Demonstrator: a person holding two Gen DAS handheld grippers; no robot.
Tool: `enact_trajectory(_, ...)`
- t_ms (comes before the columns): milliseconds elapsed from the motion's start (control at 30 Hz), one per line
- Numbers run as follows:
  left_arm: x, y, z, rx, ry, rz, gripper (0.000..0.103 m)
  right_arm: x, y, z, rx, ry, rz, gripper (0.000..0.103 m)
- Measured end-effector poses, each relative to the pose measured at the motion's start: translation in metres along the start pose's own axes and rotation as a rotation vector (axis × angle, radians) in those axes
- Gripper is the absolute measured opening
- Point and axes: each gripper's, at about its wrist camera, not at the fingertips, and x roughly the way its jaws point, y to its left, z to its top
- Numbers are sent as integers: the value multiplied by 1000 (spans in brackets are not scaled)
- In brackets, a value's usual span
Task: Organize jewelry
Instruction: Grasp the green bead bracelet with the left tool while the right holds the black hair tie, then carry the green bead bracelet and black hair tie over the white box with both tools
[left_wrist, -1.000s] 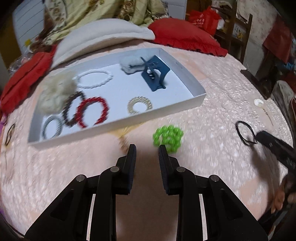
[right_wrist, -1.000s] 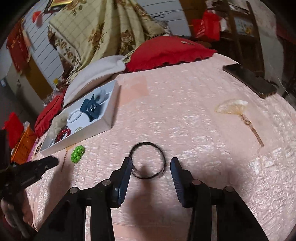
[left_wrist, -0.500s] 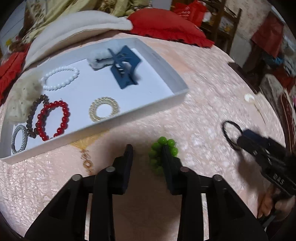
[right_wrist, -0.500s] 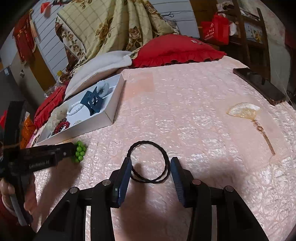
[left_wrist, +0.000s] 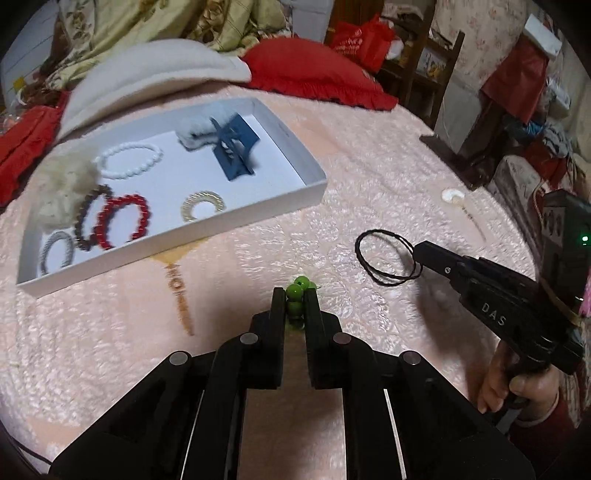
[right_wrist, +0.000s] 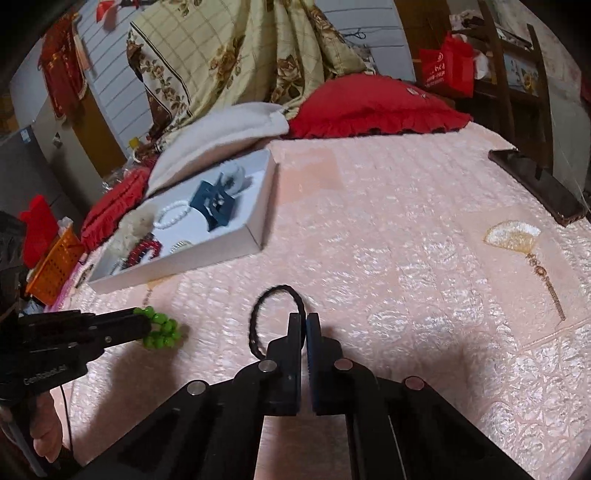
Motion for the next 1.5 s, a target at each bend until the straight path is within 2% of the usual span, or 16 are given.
enact_trajectory(433,-58,42,-6,-98,-104,42,8,-35,37,19,-63,-78,46,2)
enact_trajectory(600,-65,54,-13,-125,-107,43,8,-25,36,18,-71,-41,41,2)
enact_trajectory(633,-64,55,-14,-127,-104,41,8,-19,31,16,-63,-19,23,7)
enact_trajectory(667,-62,57,-17,-130,-99,37,8,-13,26,14,-55,4,5,31)
enact_trajectory(733,-60,59,-21,-135,-92,31,8,-2,16,5,-50,15,-43,57)
enact_trajectory(867,-50,65,-26,-155,-65,15,8,13,8,-2,-91,38,-119,57)
enact_trajectory(933,-48,65,-28,-160,-59,10,8,25,5,-1,-95,72,-125,57)
enact_trajectory(1000,-47,65,-29,-161,-58,11,8,29,8,1,-115,68,-138,55)
enact_trajectory(1033,-47,65,-29,-160,-58,11,8,32,11,2,-139,74,-160,51)
enact_trajectory(1067,-47,64,-30,-159,-58,10,8,35,15,3,-163,78,-176,36)
enact_trajectory(1100,-48,64,-30,-158,-60,9,8,36,19,3,-181,80,-186,29)
enact_trajectory(1167,-51,63,-29,-156,-66,5,8,38,24,4,-202,90,-166,6)
enact_trajectory(1200,-53,63,-29,-154,-70,5,8,38,25,4,-204,93,-163,3)
enact_trajectory(1300,-64,63,-28,-149,-92,11,8,35,25,7,-174,91,-130,3)
enact_trajectory(1500,-79,68,-17,-145,-122,28,8,8,33,32,-81,11,3,3)
